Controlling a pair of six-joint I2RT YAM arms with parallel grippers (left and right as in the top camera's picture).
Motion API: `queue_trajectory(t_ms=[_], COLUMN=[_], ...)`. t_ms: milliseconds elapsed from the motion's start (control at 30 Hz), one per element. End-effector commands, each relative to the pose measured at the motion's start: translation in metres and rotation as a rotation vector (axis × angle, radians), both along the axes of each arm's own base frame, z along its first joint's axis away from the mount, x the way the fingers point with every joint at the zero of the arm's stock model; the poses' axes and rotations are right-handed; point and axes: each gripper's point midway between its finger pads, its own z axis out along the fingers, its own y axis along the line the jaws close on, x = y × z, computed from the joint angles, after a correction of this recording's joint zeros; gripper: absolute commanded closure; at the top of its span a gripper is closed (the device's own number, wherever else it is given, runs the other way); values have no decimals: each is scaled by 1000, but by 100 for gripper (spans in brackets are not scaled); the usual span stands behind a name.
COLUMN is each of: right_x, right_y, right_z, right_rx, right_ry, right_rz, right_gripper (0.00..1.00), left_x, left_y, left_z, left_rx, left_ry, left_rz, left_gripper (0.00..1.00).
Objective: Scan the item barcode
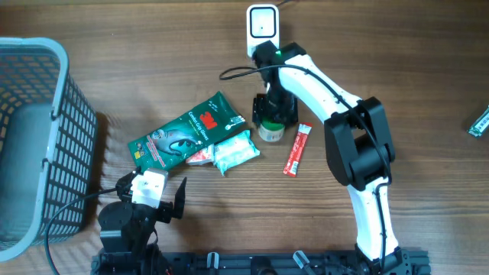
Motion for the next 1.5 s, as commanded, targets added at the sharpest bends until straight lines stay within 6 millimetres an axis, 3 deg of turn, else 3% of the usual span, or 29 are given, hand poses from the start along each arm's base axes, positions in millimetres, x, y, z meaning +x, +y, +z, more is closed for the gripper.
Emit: queue_trajectory(t_ms=[0,33,133,233,367,467,567,733,833,933,1033,1133,1200,1267,1300,1367,1433,1467], right_x=[-5,-15,-38,-44,-44,-47,-69,-148,-170,-169,-143,-96,-41,16,30,90,158,178], right_y=[20,24,27,48,48,48,38,39,33,29,23,37,23,9,9,10,3,-4], right_z=[37,53,71,85,95,118,133,128,123,120,97,83,68,67,70,93,146,166], right_rx=[220,293,361,483,504,525,487,483,456,433,329,363,246,154,150,124,66,31], right_ry=[95,157,286,317,282,229,207,391,436,423,283,87,-136,-372,-436,-716,-1098,-1225], right_rz=[55,55,22,18,51,70,97,115,124,133,135,109,31,-36,-42,-78,-131,-197], right_gripper=[37,37,39,41,41,41,40,41,42,42,45,45,45,44,44,44,44,44], left_x=[0,0,0,0,0,0,0,0,0,0,0,0,0,0,0,0,0,0], left_y=[1,1,1,1,1,1,1,1,1,1,1,1,1,1,1,1,1,1], left_z=[-1,-1,-1,-1,-1,-1,-1,-1,-1,-1,-1,-1,-1,-1,-1,-1,-1,-1], left_rx=[8,8,8,8,8,8,8,8,8,8,8,8,8,8,8,8,8,8], left_ry=[-4,-4,-4,-5,-5,-4,-5,-5,-5,-4,-4,-4,-4,-4,-4,-4,-4,-5], left_rz=[2,2,2,2,2,2,2,2,2,2,2,2,2,2,2,2,2,2], left_gripper=[0,0,0,0,0,0,0,0,0,0,0,0,0,0,0,0,0,0])
